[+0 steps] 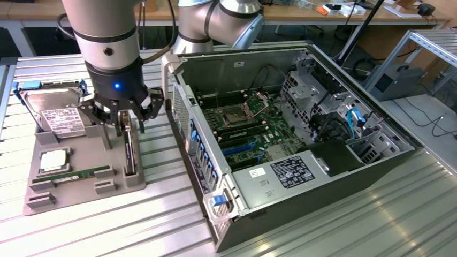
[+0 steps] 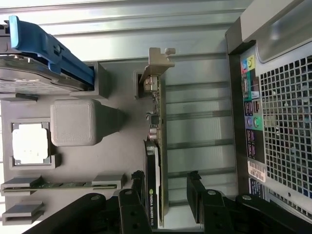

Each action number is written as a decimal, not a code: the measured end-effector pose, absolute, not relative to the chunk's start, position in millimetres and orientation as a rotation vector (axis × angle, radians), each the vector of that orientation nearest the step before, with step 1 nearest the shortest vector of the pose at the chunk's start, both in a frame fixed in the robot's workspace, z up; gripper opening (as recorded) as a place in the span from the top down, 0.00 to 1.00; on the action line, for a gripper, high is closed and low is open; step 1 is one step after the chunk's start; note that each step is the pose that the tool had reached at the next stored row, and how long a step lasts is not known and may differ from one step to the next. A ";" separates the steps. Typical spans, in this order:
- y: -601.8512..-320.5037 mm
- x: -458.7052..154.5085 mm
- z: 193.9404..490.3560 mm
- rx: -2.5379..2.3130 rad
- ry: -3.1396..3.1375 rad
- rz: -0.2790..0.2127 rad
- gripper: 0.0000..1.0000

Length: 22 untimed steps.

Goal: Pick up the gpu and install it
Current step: 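Pick up the gpu and move the gpu toward the slot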

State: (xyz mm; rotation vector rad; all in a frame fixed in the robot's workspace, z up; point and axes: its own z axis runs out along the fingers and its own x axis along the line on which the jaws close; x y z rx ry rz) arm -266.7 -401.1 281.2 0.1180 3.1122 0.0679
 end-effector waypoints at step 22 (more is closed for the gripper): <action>-401.2 -269.7 261.4 0.118 3.112 0.068 0.52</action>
